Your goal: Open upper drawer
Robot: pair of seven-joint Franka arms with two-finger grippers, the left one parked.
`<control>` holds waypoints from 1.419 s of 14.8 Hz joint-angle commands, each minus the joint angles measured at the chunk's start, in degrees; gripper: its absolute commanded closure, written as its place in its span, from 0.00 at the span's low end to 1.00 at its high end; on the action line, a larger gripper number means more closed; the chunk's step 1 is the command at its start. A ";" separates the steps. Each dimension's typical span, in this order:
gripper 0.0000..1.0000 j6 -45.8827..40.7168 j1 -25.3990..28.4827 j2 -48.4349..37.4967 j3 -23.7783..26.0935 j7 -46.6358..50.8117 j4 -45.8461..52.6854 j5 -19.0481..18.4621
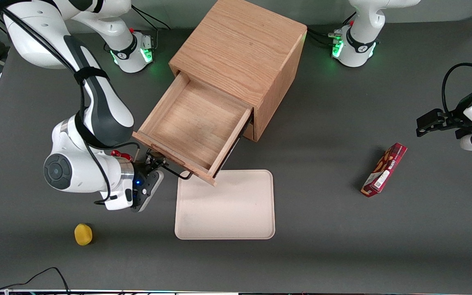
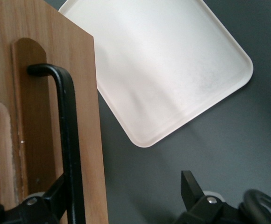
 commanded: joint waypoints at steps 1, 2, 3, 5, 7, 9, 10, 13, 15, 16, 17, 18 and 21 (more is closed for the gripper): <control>0.00 -2.21 0.13 2.07 -0.58 -0.81 5.01 -1.64; 0.00 -3.27 0.13 2.17 -0.58 -0.81 6.32 -1.64; 0.00 -4.32 0.13 2.43 -0.75 -0.81 7.55 -1.64; 0.00 -6.26 0.13 2.43 -1.37 -0.81 9.58 -1.55; 0.00 -8.19 0.13 2.34 -1.37 -0.81 11.25 -1.64; 0.00 -11.44 0.13 1.73 -1.54 -0.54 13.71 -1.64; 0.00 -12.41 0.04 0.86 -1.63 -0.37 13.89 -1.64; 0.00 -14.70 0.04 -3.62 -3.38 -0.02 13.81 -1.46; 0.00 -15.32 -0.66 -6.69 -3.56 0.77 13.46 -1.46; 0.00 -15.40 -1.62 -8.28 -3.56 2.86 12.85 -1.55; 0.00 -16.01 -2.76 -9.86 -3.57 4.54 12.23 -1.64; 0.00 -17.15 -3.38 -10.92 -3.48 4.47 11.88 -1.64; 0.00 -22.16 -6.45 -15.92 -3.56 5.08 10.04 -1.73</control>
